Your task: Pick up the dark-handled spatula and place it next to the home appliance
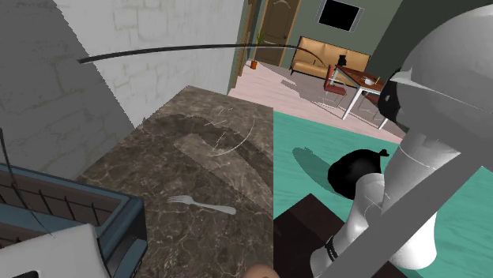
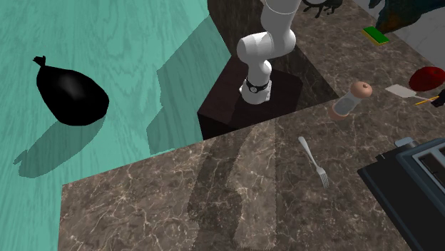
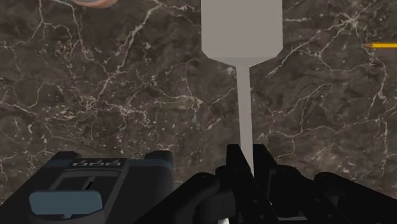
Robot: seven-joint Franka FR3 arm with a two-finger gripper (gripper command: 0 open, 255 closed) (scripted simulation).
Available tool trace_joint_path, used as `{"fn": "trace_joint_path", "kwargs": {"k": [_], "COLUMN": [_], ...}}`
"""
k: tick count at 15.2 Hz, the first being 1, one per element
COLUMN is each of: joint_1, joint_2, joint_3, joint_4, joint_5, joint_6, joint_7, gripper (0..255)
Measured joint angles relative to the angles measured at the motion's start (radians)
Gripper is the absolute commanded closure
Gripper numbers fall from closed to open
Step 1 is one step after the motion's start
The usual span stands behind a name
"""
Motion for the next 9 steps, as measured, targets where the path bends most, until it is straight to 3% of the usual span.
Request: {"fn": "trace_joint_path", "kwargs": {"k": [9], "joint_1": [-0.001], "joint_2": [0.017], "joint_3": [-0.006], "joint_4": [-0.108], "joint_5": [-0.018], "joint_6": [0.119], "joint_7": [0.017], "gripper": [255]}}
